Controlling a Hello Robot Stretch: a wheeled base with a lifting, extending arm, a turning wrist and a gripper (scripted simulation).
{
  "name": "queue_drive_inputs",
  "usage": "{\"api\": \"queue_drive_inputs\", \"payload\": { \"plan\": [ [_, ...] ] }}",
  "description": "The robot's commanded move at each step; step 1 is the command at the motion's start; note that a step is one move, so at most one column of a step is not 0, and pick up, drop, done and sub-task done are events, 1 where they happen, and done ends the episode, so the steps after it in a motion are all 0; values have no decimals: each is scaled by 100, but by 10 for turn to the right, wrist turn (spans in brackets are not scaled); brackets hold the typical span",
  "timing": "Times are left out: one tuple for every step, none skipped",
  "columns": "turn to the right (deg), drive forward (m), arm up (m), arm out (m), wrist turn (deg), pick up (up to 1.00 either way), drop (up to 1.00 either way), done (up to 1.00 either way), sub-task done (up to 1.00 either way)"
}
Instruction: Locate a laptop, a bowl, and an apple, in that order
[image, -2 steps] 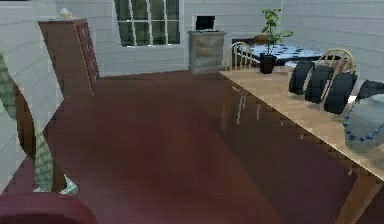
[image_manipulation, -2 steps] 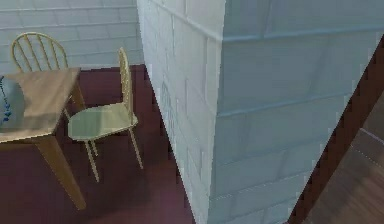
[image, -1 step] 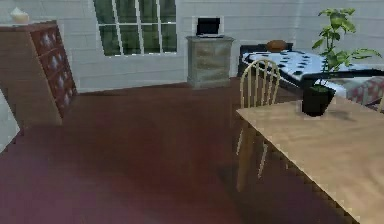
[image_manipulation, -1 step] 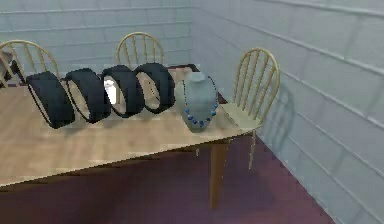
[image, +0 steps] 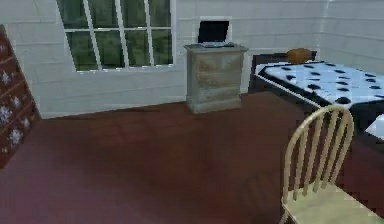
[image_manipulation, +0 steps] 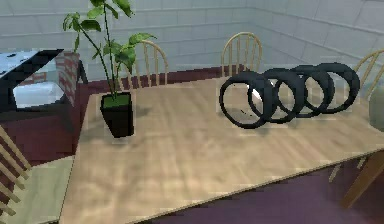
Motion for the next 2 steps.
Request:
{"api": "queue_drive_inputs", "payload": {
  "plan": [
    [-30,0,0,0,0,0,0,0,0],
    [0,40,0,0,0,0,0,0,0]
  ]
}}
